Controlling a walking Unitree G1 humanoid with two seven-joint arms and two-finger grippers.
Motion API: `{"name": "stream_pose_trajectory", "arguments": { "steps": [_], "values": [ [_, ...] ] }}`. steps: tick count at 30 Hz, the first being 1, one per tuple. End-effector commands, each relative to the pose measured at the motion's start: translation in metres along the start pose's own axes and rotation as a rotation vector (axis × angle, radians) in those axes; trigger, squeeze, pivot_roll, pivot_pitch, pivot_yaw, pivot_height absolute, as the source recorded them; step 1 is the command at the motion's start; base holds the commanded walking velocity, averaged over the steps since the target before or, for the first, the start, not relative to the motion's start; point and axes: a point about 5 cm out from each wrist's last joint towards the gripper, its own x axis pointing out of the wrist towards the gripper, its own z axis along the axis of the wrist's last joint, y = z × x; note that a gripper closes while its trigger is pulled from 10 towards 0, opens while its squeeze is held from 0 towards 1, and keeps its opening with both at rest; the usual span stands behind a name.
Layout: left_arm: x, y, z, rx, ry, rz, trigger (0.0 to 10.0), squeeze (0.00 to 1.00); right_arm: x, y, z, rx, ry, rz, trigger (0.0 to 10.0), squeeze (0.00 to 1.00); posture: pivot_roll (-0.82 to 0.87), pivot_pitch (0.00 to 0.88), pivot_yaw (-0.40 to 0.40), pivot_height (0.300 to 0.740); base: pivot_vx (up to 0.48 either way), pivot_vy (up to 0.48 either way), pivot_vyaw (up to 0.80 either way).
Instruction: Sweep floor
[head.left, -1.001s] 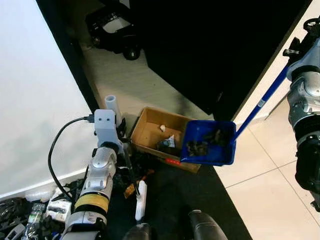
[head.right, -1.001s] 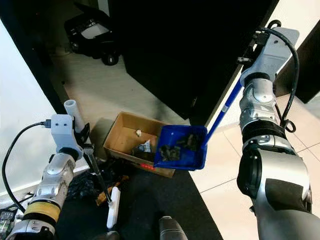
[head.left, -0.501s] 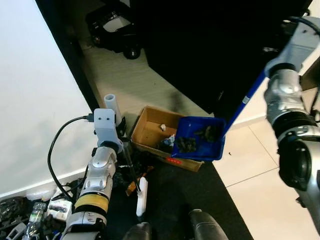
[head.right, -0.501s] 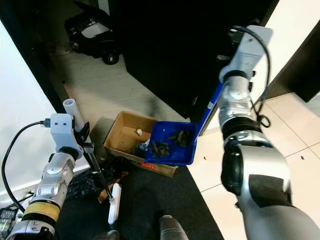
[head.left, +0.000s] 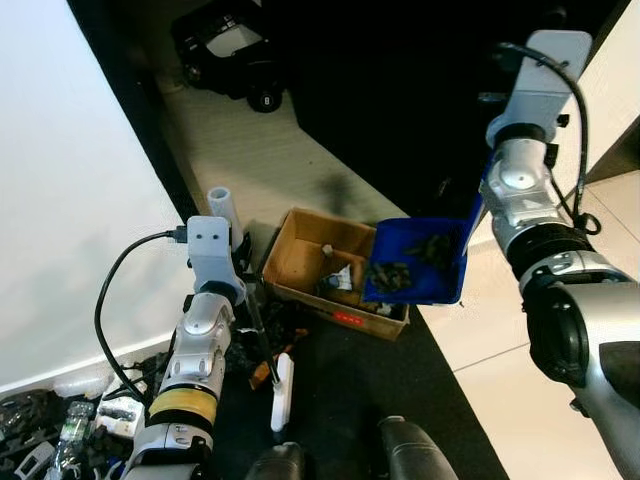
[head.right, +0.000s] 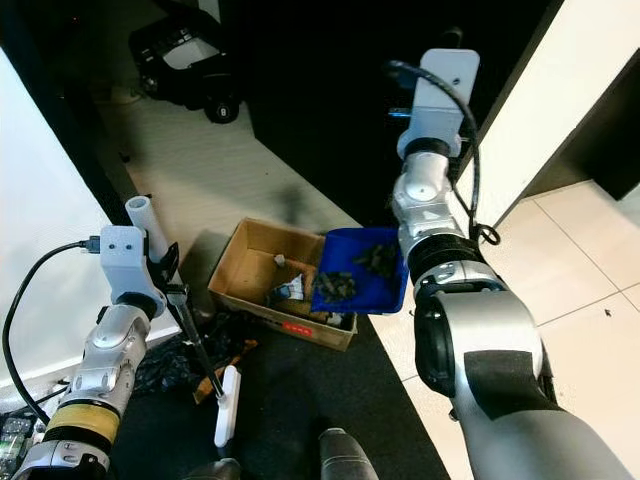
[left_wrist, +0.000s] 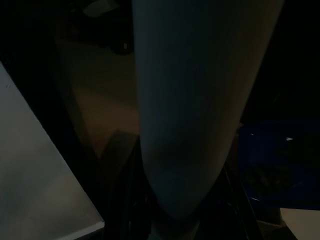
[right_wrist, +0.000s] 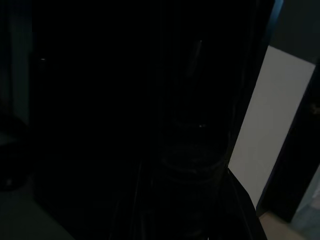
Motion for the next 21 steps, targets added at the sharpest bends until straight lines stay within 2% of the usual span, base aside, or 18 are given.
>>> {"name": "stream_pose_trajectory", "arguments": {
  "steps": [1,8,14,21],
  "values": [
    [-0.002,-0.001,0.002,0.005,-0.012,-0.004,10.0,0.00,0.001,0.006,0.011,-0.009,-0.070,0.001,10.0,0.00,0.01,0.136,-0.049,0.740,0.000,0.000,0.00],
    [-0.002,-0.001,0.002,0.005,-0.012,-0.001,10.0,0.00,-0.005,0.018,0.012,-0.046,-0.106,0.007,10.0,0.00,0.01,0.135,-0.051,0.740,0.000,0.000,0.00],
    [-0.002,-0.001,0.002,0.004,-0.013,0.004,10.0,0.00,-0.018,0.046,0.022,-0.103,-0.229,0.096,10.0,0.00,0.01,0.135,-0.056,0.740,0.000,0.000,0.00],
    [-0.003,0.001,0.001,0.003,-0.013,0.011,10.0,0.00,-0.026,0.060,0.026,-0.110,-0.280,0.153,10.0,0.00,0.01,0.134,-0.063,0.740,0.000,0.000,0.00]
  ]
}}
